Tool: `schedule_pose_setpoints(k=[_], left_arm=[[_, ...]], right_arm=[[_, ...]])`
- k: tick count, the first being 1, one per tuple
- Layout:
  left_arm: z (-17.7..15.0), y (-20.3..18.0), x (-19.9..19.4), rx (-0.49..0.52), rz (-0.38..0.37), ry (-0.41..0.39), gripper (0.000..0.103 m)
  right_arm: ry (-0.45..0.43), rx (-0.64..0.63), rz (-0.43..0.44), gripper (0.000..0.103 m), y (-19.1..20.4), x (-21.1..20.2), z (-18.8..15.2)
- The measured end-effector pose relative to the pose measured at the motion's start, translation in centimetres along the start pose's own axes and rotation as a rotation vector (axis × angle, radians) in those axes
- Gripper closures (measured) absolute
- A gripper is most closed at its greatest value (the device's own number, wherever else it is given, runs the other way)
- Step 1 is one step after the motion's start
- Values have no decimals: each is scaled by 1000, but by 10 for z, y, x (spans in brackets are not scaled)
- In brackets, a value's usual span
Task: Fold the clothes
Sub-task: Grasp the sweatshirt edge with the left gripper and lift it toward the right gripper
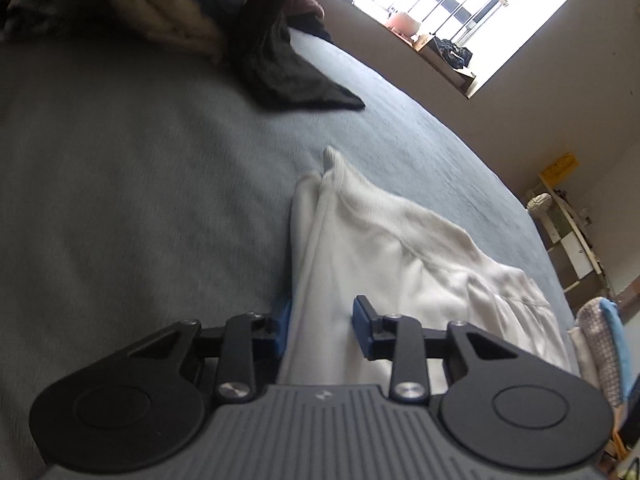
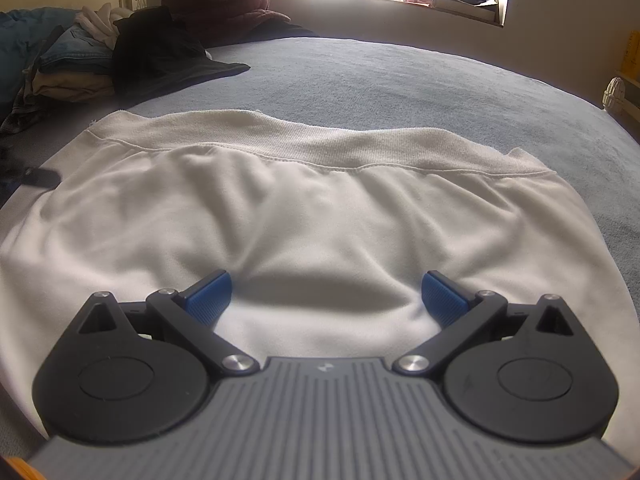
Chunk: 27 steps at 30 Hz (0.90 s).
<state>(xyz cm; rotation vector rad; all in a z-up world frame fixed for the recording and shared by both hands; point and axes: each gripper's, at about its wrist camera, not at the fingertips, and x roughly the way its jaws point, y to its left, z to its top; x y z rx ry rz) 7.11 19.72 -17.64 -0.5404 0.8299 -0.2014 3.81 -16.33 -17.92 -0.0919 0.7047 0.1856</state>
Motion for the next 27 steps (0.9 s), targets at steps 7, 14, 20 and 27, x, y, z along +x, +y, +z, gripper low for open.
schedule_pose_setpoints(k=[7,14,20,27], left_arm=[[0,-28,-1,72,89,22,91],[33,-70,-27,49,60,62,92],[62,-148,-31,88,-22,100,92],[72,-259,10,187,-106,213,92]], right_arm=[[-3,-1,0,1,0,0,-1],[-7,-19,4,1,0,0,-1],[-8,-36,25,1,-1,0,0],[-40,-49,72,1,-16,-12,-4]])
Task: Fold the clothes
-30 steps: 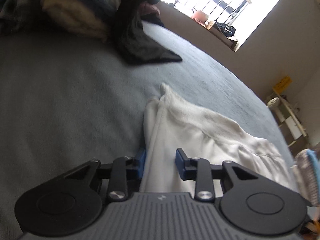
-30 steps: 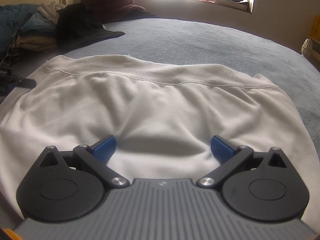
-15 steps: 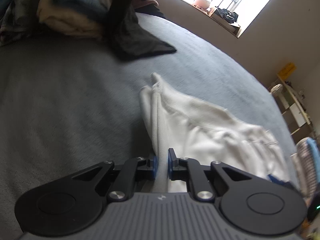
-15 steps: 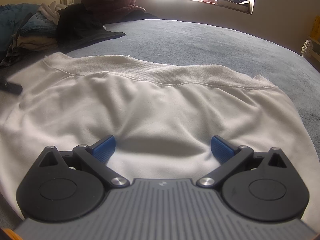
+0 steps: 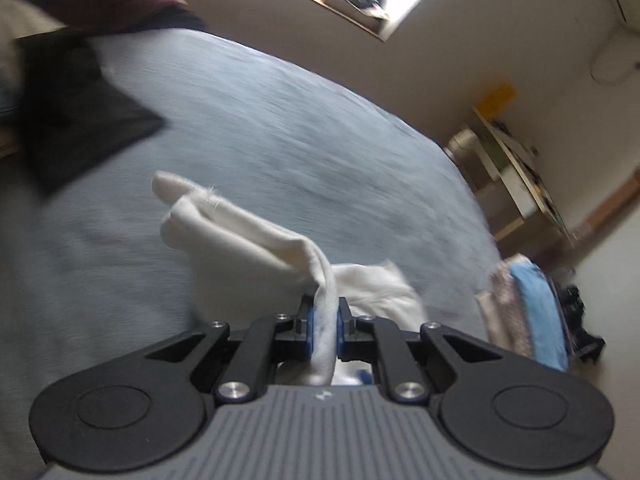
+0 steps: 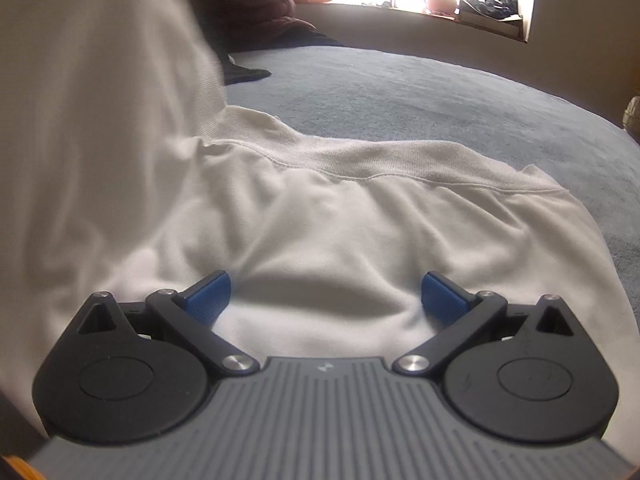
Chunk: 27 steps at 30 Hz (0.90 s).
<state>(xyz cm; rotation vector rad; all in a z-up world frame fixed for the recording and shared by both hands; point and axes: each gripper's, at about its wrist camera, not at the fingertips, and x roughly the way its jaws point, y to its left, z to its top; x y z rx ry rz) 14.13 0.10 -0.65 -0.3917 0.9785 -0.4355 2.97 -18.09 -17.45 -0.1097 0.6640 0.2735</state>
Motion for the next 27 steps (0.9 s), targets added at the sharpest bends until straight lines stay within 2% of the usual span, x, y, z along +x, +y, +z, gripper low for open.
schedule_pose_setpoints(k=[5,9,10,11,13,15,19,22,24,27], left_arm=[[3,-63,70,69,-33,126,92],[-17,-94,142,120,-28,239,89],[-23,-94,160,108,-23,267,85],[-29,-92,176,85,-17,293,75],[-38,-82,198,-18,-14,347,60],[-43,-71,204,-112,-50,379,53],[-38,-63,176,-125,-131,305,42],[-26,-60,145,-98,-195,228,39],[-21,-56,121,-52,-209,168,37],[-20,-47,82,41,-191,81,36]], right_arm=[[-38,43,-22,1,-25,-37,-14],[-40,171,-21,1,-61,-63,-33],[-37,200,-14,1,-70,-67,-37],[-34,226,-5,1,-77,-71,-42],[-29,279,13,1,-93,-77,-51],[-43,307,33,1,-100,-83,-55],[-58,321,61,1,-101,-86,-56],[-64,333,73,1,-103,-91,-56],[-69,344,79,1,-106,-95,-56],[-84,381,92,1,-109,-106,-53]])
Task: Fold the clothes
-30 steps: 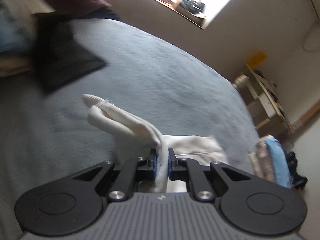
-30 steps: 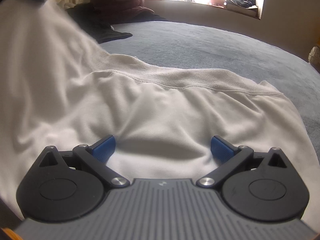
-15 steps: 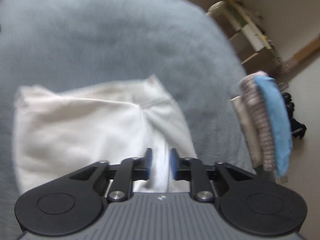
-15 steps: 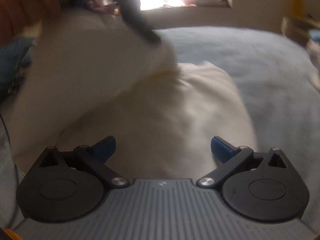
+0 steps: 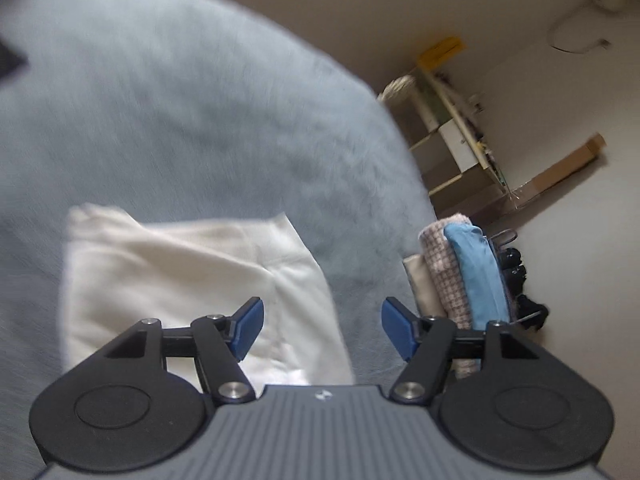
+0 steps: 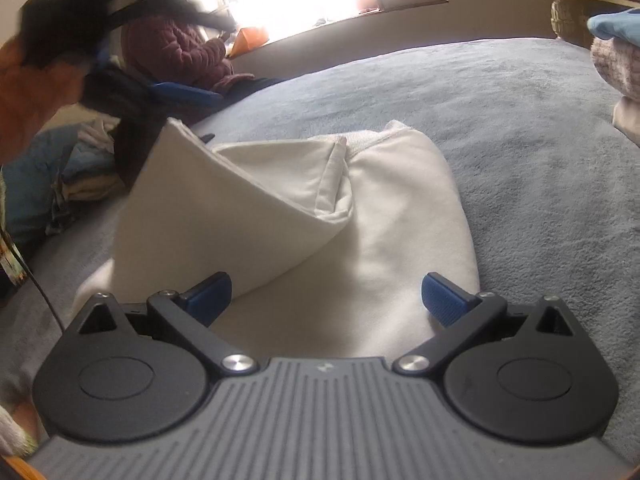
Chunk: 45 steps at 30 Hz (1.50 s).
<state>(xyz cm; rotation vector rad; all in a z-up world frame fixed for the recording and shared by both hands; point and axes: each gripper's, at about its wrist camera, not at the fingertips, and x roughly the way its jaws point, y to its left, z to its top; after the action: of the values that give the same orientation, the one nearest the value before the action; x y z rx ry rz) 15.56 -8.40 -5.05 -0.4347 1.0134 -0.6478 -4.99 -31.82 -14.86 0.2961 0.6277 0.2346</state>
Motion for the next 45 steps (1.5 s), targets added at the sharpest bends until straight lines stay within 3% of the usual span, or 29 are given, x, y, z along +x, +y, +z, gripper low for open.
schedule_pose_setpoints(k=[3,6,11,14,16,19,22,28,34,36,45], left_arm=[[-19,6,-27,105,33,-23,36],[-45,12,-47,214,54,-4,36],[-96,13,-44,395,64,28,26],[-116,14,-26,452,83,23,27],[-127,14,-16,481,93,13,30],[-140,12,-9,491,50,3,40],[-155,4,-9,530,1,-7,41],[-197,-22,-15,738,-8,-54,41],[-223,-34,-15,866,14,-59,41],[-225,-36,-15,870,18,-61,41],[-223,-34,-21,869,20,-61,41]], right_arm=[[-11,58,32,1,-2,-12,7],[5,188,124,1,-9,-17,19],[88,462,261,1,-22,-11,35],[155,626,321,1,-26,-2,39],[187,677,314,1,-23,0,40],[229,733,290,1,-17,1,41],[268,688,250,1,-2,-2,42],[353,567,173,1,23,-1,31],[365,584,106,2,19,6,21],[374,621,95,5,13,9,15],[351,717,89,52,-8,18,2]])
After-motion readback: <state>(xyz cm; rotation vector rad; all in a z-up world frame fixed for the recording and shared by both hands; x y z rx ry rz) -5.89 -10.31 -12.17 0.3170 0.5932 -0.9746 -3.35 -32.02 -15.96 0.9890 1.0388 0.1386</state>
